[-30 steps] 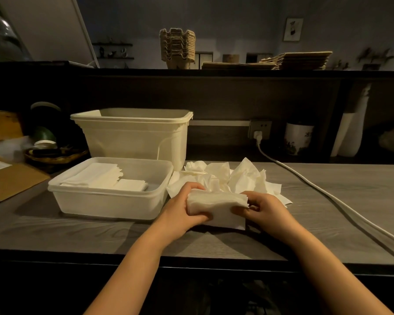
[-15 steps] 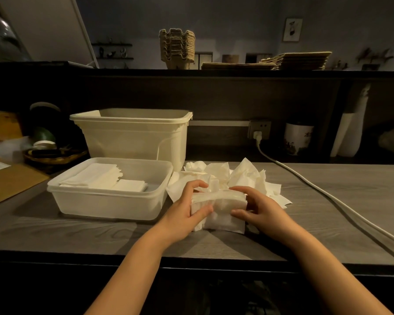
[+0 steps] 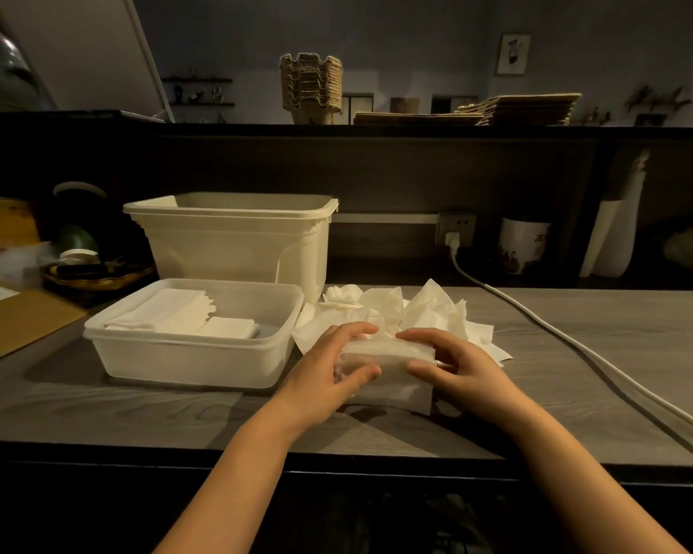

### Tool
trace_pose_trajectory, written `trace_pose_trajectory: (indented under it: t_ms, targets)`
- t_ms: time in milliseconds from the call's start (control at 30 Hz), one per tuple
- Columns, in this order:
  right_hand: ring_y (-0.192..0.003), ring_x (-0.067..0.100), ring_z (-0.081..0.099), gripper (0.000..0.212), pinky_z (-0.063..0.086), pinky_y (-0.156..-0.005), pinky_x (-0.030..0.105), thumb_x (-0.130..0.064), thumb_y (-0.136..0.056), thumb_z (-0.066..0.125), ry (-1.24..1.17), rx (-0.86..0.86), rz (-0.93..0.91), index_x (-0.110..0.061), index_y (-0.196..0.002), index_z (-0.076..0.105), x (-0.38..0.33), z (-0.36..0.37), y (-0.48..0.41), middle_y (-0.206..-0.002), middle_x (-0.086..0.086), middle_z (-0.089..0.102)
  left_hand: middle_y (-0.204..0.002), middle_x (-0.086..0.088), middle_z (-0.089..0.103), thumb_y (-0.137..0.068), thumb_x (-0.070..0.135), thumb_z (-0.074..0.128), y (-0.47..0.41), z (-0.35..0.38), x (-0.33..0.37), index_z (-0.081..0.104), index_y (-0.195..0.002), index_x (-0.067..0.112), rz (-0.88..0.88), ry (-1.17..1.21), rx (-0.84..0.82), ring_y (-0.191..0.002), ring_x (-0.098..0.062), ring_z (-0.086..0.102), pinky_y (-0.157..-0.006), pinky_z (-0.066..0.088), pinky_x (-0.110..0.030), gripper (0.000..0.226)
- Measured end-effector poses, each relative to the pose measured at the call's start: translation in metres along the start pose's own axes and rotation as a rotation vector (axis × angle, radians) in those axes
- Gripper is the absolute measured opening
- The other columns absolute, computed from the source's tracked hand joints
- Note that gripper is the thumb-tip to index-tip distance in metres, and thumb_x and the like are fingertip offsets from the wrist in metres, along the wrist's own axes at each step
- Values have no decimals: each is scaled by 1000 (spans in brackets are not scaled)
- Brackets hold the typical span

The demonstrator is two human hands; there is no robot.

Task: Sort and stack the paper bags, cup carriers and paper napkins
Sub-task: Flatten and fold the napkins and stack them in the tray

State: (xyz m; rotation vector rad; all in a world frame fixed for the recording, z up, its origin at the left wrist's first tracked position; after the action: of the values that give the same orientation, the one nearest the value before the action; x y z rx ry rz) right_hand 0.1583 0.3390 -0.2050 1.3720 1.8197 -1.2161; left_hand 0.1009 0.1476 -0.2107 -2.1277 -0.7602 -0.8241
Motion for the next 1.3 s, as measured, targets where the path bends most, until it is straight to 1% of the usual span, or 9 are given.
trace_pose_trajectory:
  t_ms: [133,300,500,567,667,800,900,1167,1300]
  targets:
    - [-103,2,58,24,50,-84,17,-17,-84,65,40,-1,-18,-36,-99,61,-3,1,0,-109,-14,60,-122,15,45,-89,26,62,0,1,-3,40,-104,51,-9,-33,-8,-112,-4,43,-86,42,-16,36]
    - [-95,0,59,25,49,-79,14,-13,-83,66,74,3,-13,-36,-94,62,-5,0,0,-104,-14,62,-111,13,47,-86,21,65,0,-1,-4,38,-105,46,-57,-10,-8,-88,-5,50,-68,42,-8,42]
    - [-63,-19,50,48,40,-60,5,-5,-80,71,214,-65,6,-27,-117,50,-11,1,3,-81,-16,51,-110,17,57,-74,20,78,0,-6,-4,36,-114,49,-130,164,-12,-103,2,55,-80,46,-10,65]
    - [-67,-21,50,50,40,-63,4,-7,-81,70,244,-79,20,-32,-118,47,-11,1,2,-92,-18,53,-112,21,60,-73,20,78,1,-5,-3,38,-116,48,-125,188,-54,-104,10,52,-80,44,-6,65]
    - [-81,-13,54,51,44,-70,6,-13,-80,71,248,-83,60,-39,-116,46,-6,1,-1,-109,-14,56,-114,22,54,-76,21,76,2,-5,-3,47,-112,50,-130,161,-75,-103,2,53,-79,45,-8,55]
    - [-93,-14,53,50,42,-76,3,-14,-78,73,230,-178,116,-40,-111,46,-5,2,-1,-103,-26,55,-114,16,57,-77,16,75,0,-6,-6,59,-99,46,-128,157,-18,-102,-4,54,-79,46,-11,41]
    - [-82,-19,57,37,43,-70,3,-6,-81,69,157,-127,111,-34,-101,55,-5,1,-1,-91,-22,62,-111,16,59,-77,15,75,-1,-7,-6,61,-96,41,-110,168,43,-99,0,54,-72,43,-3,35]
    - [-81,15,70,13,55,-73,22,-7,-83,63,-269,93,199,-9,-95,60,-8,-6,0,-84,4,73,-102,24,54,-82,21,71,0,-10,12,50,-97,45,-85,80,88,-89,3,53,-66,42,1,36]
    - [-79,17,69,15,56,-73,28,-13,-82,63,-458,129,266,-8,-97,61,-17,-7,-6,-84,4,73,-101,18,56,-82,30,70,-3,-26,29,42,-102,55,-45,-91,66,-86,1,58,-72,51,-11,43]
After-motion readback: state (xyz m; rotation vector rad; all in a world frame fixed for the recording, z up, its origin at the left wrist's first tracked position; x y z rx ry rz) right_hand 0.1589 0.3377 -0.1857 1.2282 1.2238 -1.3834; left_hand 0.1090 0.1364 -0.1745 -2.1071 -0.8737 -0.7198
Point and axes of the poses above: each hand's wrist, its own y-axis away from the middle knuckle, its own z-axis out of the palm, x = y × z, the point moved 1 cm from there along -y, towards the middle knuckle
